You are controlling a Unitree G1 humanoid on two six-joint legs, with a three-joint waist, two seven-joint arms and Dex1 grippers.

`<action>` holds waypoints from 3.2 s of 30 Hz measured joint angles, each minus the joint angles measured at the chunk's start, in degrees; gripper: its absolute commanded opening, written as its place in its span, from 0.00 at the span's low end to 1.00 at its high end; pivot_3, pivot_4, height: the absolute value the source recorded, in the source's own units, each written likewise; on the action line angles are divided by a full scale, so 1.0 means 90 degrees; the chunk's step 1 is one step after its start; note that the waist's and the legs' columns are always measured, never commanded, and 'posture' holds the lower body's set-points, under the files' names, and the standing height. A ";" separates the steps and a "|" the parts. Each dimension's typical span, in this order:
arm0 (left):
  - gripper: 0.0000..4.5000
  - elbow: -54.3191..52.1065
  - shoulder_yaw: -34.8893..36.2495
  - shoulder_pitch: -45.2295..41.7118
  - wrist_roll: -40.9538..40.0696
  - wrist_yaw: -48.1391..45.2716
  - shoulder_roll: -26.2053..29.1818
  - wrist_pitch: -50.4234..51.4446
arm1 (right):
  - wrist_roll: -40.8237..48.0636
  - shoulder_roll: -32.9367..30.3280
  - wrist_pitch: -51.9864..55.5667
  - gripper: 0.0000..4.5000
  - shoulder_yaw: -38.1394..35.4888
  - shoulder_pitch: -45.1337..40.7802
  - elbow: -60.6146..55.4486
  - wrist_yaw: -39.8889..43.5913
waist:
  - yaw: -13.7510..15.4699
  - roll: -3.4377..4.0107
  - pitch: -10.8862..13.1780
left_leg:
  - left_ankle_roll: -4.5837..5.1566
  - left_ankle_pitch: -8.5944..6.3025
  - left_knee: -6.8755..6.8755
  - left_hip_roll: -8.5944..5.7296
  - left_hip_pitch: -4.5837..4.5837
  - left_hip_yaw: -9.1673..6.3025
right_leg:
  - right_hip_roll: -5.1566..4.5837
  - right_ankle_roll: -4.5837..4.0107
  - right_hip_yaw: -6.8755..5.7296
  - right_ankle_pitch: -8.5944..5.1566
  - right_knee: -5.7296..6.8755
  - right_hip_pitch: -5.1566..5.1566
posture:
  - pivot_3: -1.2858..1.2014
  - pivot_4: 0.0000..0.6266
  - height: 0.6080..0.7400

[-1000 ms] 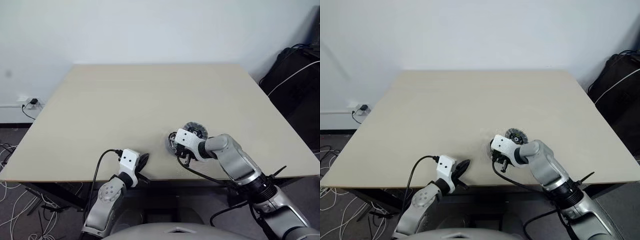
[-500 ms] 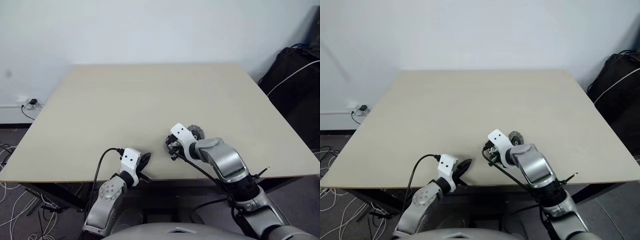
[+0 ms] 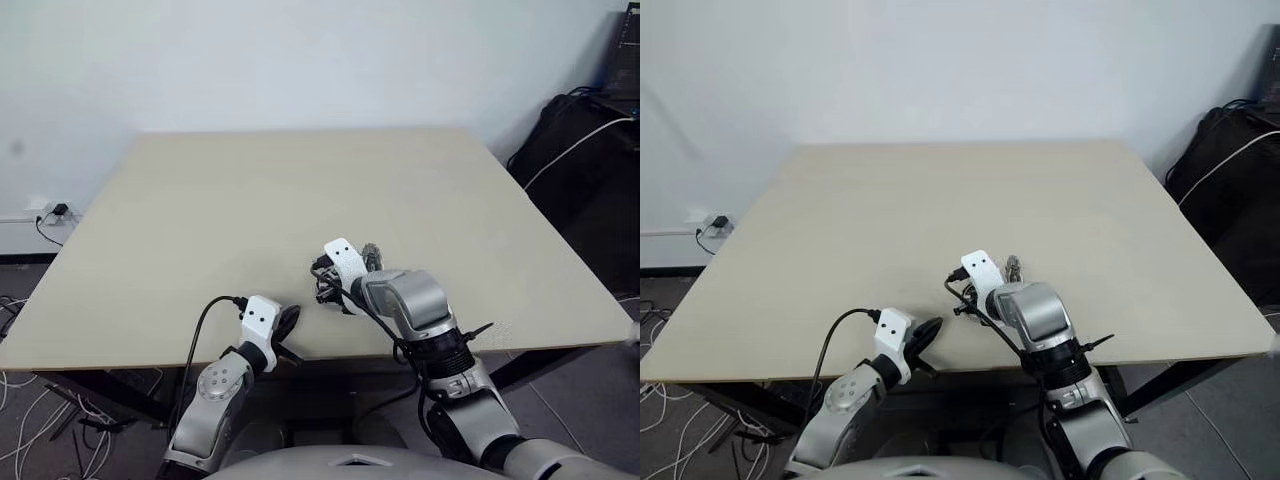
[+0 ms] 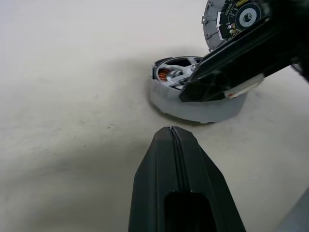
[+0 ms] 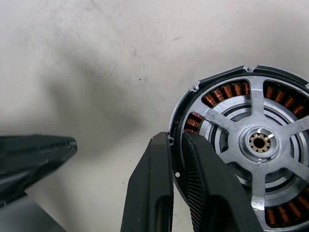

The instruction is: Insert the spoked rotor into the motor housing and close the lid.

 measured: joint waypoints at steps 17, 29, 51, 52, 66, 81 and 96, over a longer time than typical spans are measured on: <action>0.00 -0.0001 0.0006 0.0005 0.0002 -0.0052 0.0040 0.0014 | 0.1003 0.1044 -0.1298 0.74 -0.0849 0.0210 -0.1331 -0.0430 | -0.0099 0.0012 0.0003 | -0.0003 0.0011 -0.0018 0.0000 -0.0003 -0.0007 | 0.0000 0.0001 -0.0004 0.0001 -0.0004 -0.0008 | 0.52 0.00 1.00; 0.00 -0.0001 -0.0002 0.0008 0.0000 -0.0144 0.0130 0.0114 | -0.0891 0.0217 -0.5026 0.74 -0.0871 0.0871 -0.1559 -0.2420 | -0.0121 0.0018 0.0006 | -0.0010 0.0014 -0.0025 0.0000 -0.0002 -0.0004 | 0.0001 -0.0002 0.0003 -0.0001 -0.0003 -0.0012 | 0.52 0.00 1.00; 0.00 -0.0001 -0.0035 -0.0094 0.0086 -0.0144 0.0271 0.0122 | -0.2316 -0.0486 -0.4841 0.01 -0.0913 0.3577 -0.1543 -0.3124 | -0.0066 0.0025 0.0015 | 0.0024 0.0030 -0.0026 0.0006 -0.0002 0.0007 | 0.0002 -0.0005 0.0025 -0.0008 -0.0002 0.0008 | 0.52 0.00 1.00; 0.00 -0.0001 -0.0039 -0.0113 0.0087 -0.0147 0.0271 0.0122 | -0.2315 -0.0453 -0.4873 0.01 -0.0865 0.3577 -0.1545 -0.3119 | -0.0065 0.0025 0.0016 | 0.0023 0.0030 -0.0026 0.0006 -0.0001 0.0006 | 0.0001 -0.0005 0.0024 -0.0008 -0.0004 0.0006 | 0.52 0.00 1.00; 0.00 -0.0001 -0.0030 -0.0126 0.0103 -0.0131 0.0281 0.0126 | -0.2030 -0.0243 -0.5695 0.01 -0.0323 0.3271 -0.1600 -0.2504 | -0.0046 0.0007 0.0031 | 0.0020 0.0027 -0.0027 0.0006 0.0002 0.0002 | 0.0001 -0.0004 0.0020 -0.0007 -0.0008 0.0002 | 0.52 0.00 1.00; 0.00 -0.0036 0.0102 -0.0009 0.0118 -0.0018 0.0395 0.0126 | -0.1924 0.0100 -0.5835 0.01 0.0075 0.2732 -0.0785 -0.2296 | -0.0037 0.0006 0.0034 | 0.0021 0.0027 -0.0029 0.0005 0.0007 0.0003 | 0.0003 -0.0004 0.0016 -0.0007 -0.0007 0.0000 | 0.52 0.00 1.00; 0.00 -0.0212 0.0134 0.0050 0.0118 0.0015 0.0446 0.0142 | -0.1896 0.0461 -0.6336 0.01 0.0297 0.2292 0.0745 -0.2330 | -0.0050 0.0008 0.0035 | 0.0020 0.0027 -0.0035 0.0006 0.0017 0.0004 | 0.0006 -0.0006 0.0014 -0.0008 -0.0005 0.0005 | 0.52 0.00 1.00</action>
